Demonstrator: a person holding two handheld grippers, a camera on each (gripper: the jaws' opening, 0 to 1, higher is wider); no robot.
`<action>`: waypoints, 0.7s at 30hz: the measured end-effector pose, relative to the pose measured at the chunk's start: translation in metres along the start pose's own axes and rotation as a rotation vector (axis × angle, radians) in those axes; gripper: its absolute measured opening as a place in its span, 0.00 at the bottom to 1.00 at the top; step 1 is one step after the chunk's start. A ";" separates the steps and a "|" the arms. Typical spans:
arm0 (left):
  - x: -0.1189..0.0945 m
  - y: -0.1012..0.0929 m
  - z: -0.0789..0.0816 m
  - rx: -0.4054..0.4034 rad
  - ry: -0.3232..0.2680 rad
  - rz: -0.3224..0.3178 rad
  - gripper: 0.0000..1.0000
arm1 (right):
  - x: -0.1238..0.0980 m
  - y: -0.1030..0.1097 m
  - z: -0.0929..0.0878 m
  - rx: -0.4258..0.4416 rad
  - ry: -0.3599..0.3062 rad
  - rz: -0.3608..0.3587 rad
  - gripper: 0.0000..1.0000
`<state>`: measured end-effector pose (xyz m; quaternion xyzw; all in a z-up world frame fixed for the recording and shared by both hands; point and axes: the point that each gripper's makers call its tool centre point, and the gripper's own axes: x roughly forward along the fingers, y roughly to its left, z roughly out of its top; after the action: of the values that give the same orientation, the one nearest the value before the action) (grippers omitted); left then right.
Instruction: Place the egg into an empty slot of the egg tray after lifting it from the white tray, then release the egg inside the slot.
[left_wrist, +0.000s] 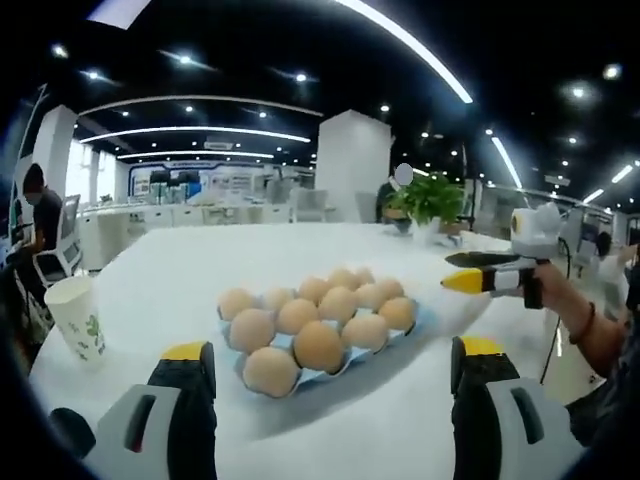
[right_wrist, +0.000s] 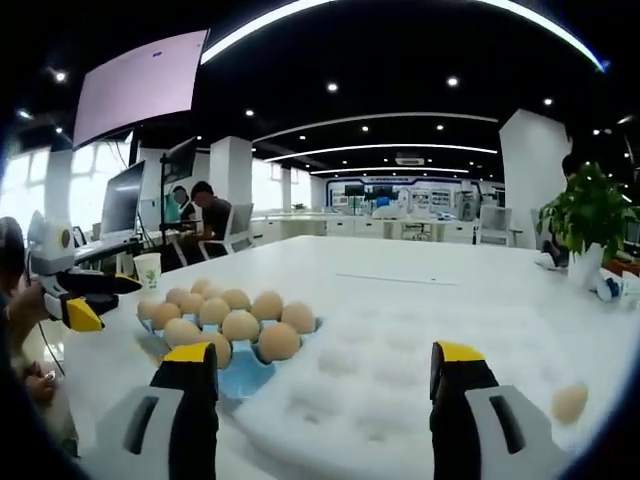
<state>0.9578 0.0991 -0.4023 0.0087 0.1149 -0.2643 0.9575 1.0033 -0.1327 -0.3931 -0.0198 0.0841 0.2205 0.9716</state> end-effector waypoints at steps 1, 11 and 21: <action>0.000 0.000 -0.001 0.005 0.008 0.003 1.00 | -0.001 -0.002 0.000 0.004 0.000 -0.005 0.91; 0.000 0.002 0.006 -0.047 -0.053 0.026 1.00 | -0.011 -0.022 0.001 0.009 -0.008 -0.056 0.91; 0.000 0.004 0.003 -0.050 -0.037 0.035 1.00 | -0.022 -0.043 -0.003 0.022 -0.016 -0.110 0.91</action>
<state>0.9610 0.1025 -0.3993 -0.0179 0.1037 -0.2447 0.9639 1.0017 -0.1809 -0.3927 -0.0122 0.0775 0.1658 0.9830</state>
